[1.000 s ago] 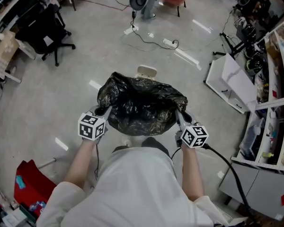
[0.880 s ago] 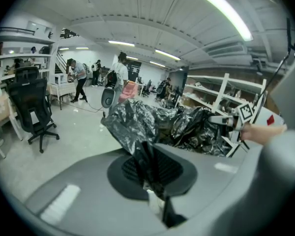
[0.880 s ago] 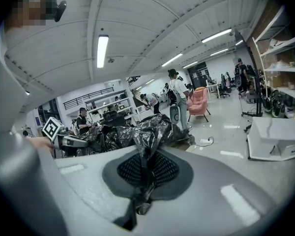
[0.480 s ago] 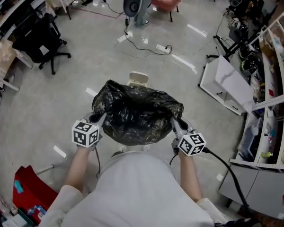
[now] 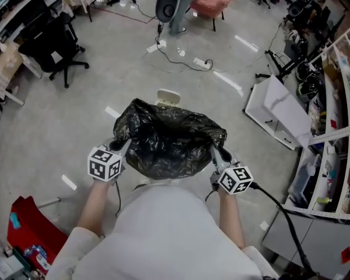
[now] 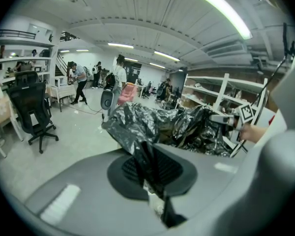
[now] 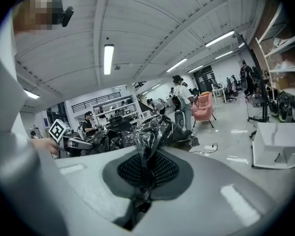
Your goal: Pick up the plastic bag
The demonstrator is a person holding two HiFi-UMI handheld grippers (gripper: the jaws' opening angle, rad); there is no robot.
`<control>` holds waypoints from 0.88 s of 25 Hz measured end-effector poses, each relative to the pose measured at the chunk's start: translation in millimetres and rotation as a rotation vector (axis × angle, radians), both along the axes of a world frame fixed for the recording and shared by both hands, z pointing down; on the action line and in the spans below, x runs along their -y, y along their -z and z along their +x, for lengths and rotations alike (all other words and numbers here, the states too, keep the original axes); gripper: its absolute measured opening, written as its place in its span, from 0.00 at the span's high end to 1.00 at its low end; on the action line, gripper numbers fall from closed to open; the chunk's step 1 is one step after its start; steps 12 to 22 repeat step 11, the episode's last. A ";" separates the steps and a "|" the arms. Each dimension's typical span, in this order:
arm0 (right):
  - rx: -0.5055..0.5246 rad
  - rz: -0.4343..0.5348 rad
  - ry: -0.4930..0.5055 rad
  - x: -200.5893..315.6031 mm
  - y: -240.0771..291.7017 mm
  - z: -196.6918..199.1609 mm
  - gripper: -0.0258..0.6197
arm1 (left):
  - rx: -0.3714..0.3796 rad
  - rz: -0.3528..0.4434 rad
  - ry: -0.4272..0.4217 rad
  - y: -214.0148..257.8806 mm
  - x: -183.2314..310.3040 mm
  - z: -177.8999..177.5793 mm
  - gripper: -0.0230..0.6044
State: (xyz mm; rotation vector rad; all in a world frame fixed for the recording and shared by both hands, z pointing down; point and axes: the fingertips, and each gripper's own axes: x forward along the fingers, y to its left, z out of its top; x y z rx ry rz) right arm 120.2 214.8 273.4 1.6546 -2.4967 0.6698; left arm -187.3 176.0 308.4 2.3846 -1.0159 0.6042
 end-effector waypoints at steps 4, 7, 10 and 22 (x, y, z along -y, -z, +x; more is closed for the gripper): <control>0.005 0.010 0.004 1.6 1.7 2.5 0.96 | 0.000 0.001 0.003 -0.3 -2.4 4.4 0.95; 0.009 0.014 0.007 2.3 1.6 4.8 0.96 | 0.003 0.003 0.002 -0.4 -2.9 9.6 0.95; 0.011 0.015 0.012 3.9 1.5 5.1 0.96 | 0.005 0.007 -0.001 0.1 -2.1 13.1 0.95; 0.012 0.015 0.013 4.3 1.4 5.2 0.96 | 0.005 0.007 -0.002 0.2 -2.0 14.1 0.95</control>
